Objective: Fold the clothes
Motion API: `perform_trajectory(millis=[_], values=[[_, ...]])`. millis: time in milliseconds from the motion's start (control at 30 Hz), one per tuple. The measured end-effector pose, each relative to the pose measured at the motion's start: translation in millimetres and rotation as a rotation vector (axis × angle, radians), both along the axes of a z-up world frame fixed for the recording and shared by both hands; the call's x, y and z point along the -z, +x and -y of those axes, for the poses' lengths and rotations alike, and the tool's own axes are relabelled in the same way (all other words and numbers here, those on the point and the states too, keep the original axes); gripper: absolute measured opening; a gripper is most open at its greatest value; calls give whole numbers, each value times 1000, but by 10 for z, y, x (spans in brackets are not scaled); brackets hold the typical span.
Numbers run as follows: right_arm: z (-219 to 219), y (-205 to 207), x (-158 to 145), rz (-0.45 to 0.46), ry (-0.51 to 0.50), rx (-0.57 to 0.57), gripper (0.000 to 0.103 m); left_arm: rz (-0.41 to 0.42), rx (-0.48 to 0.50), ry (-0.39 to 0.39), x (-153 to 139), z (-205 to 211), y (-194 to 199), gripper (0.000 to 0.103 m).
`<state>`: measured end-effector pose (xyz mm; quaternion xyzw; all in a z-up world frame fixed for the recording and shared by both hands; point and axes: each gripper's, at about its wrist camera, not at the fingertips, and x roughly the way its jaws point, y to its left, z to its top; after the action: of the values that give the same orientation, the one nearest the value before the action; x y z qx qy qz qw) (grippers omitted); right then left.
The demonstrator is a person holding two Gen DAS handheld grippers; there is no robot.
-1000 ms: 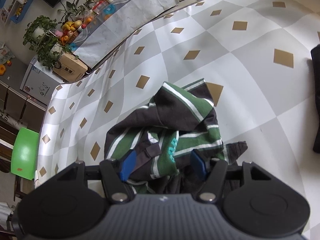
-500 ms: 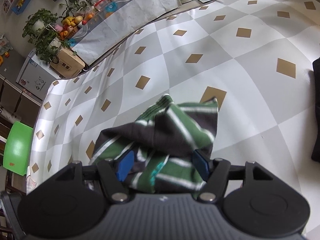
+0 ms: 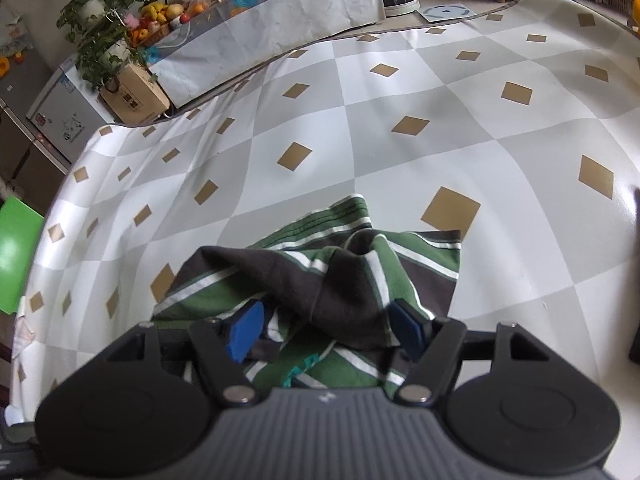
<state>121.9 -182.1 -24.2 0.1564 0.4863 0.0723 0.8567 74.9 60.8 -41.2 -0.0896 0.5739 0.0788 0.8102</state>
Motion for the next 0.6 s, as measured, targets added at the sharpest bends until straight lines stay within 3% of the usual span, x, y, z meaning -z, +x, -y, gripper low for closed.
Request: perform_trajectory(millis=[167, 400, 600], values=[[-93, 28, 67, 11, -18, 4, 66, -21, 2, -21, 51, -42, -10, 43], [-148, 49, 86, 26, -45, 8, 21, -44, 8, -55, 103, -52, -11, 43], [-40, 30, -51, 93, -45, 68, 11, -51, 13, -56, 123, -28, -9, 43]])
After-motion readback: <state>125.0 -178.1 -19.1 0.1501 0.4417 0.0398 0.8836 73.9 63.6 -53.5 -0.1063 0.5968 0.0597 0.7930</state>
